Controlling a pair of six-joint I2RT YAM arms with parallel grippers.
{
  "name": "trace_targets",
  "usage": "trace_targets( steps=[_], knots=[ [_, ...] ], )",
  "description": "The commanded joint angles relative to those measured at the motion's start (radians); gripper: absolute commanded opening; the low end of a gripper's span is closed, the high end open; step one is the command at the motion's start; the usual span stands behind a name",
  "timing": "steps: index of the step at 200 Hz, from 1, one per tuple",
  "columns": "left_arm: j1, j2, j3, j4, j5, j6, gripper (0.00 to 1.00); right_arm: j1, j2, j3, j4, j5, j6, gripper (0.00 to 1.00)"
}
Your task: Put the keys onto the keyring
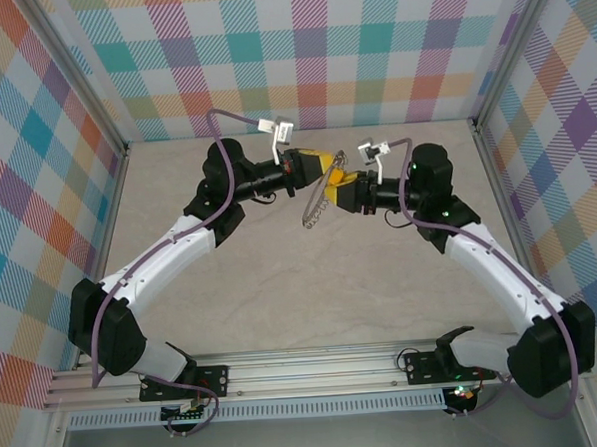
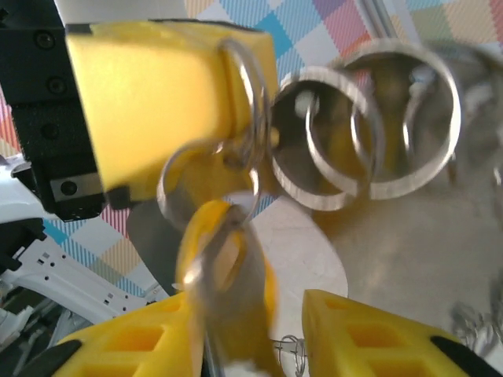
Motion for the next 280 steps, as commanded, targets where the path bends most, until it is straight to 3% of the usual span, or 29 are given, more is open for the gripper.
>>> trace_targets(
  steps=[1,48,101,164,195,280],
  knots=[
    [-0.011,-0.049,-0.004,0.100,-0.023,-0.014,0.00,0.003,-0.105,-0.034,-0.048,0.086,-0.009,0.41],
    [-0.011,-0.044,-0.011,0.126,-0.021,-0.026,0.00,-0.002,-0.263,-0.072,-0.050,0.236,0.029,0.46],
    [-0.010,-0.044,-0.027,0.167,-0.005,-0.051,0.00,-0.005,-0.213,-0.012,0.067,0.367,0.067,0.41],
    [-0.011,-0.053,-0.023,0.160,0.011,-0.052,0.00,-0.008,-0.081,0.057,0.152,0.342,0.082,0.32],
    [-0.010,-0.055,-0.022,0.159,0.008,-0.050,0.00,-0.008,-0.026,0.083,0.190,0.246,0.120,0.28],
    [-0.010,-0.041,-0.008,0.155,0.002,-0.049,0.00,0.008,-0.085,0.003,0.232,0.195,0.168,0.26]
  ],
)
